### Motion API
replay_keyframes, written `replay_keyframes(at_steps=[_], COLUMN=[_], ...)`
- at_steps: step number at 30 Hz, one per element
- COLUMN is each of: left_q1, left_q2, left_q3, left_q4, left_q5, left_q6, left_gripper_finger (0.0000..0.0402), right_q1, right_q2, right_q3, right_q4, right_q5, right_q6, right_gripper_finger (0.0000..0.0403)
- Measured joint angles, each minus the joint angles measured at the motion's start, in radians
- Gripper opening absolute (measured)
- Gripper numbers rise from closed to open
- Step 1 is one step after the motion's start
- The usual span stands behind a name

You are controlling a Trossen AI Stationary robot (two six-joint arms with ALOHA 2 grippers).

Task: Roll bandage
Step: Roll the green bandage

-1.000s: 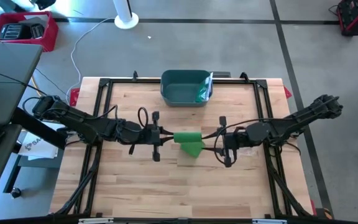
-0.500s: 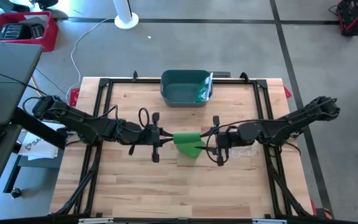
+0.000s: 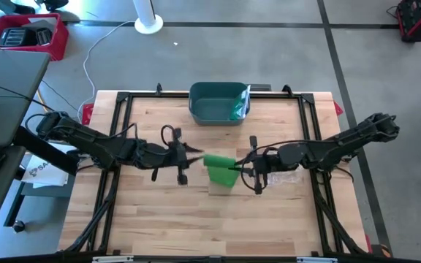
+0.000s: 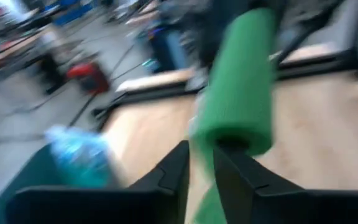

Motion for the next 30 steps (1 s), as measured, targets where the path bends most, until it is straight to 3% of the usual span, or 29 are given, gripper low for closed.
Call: replay_keyframes(at_steps=[3, 5, 10, 13, 19, 24, 27, 30], left_q1=[0.001, 0.001, -0.016, -0.043, -0.082, -0.064, -0.032, -0.010], left_q2=[-0.050, -0.089, -0.132, -0.092, 0.068, 0.213, 0.255, 0.252], left_q3=[0.000, 0.000, 0.000, 0.000, 0.001, 0.001, 0.001, 0.001], left_q4=[-0.124, -0.199, -0.235, -0.132, 0.165, 0.489, 0.538, 0.479], left_q5=[-0.133, -0.167, -0.051, 0.026, 0.026, 0.030, 0.025, 0.000], left_q6=[-0.066, -0.117, -0.158, -0.084, 0.097, 0.174, 0.190, 0.180], left_gripper_finger=[0.0092, 0.0103, 0.0112, 0.0108, 0.0096, 0.0095, 0.0099, 0.0110], right_q1=[0.000, 0.000, 0.001, -0.005, -0.037, -0.073, -0.085, -0.085], right_q2=[0.000, 0.000, -0.016, -0.050, -0.198, -0.309, -0.360, -0.411], right_q3=[0.000, -0.001, -0.002, -0.002, -0.002, -0.032, -0.116, -0.219], right_q4=[-0.031, -0.045, -0.057, -0.057, -0.209, -0.303, -0.257, -0.168], right_q5=[0.083, 0.093, 0.095, 0.079, 0.058, -0.089, -0.133, -0.133], right_q6=[0.014, -0.013, -0.145, -0.222, -0.219, -0.126, -0.068, -0.005], right_gripper_finger=[0.0010, 0.0005, 0.0004, 0.0003, 0.0002, 0.0001, 0.0001, 0.0001])
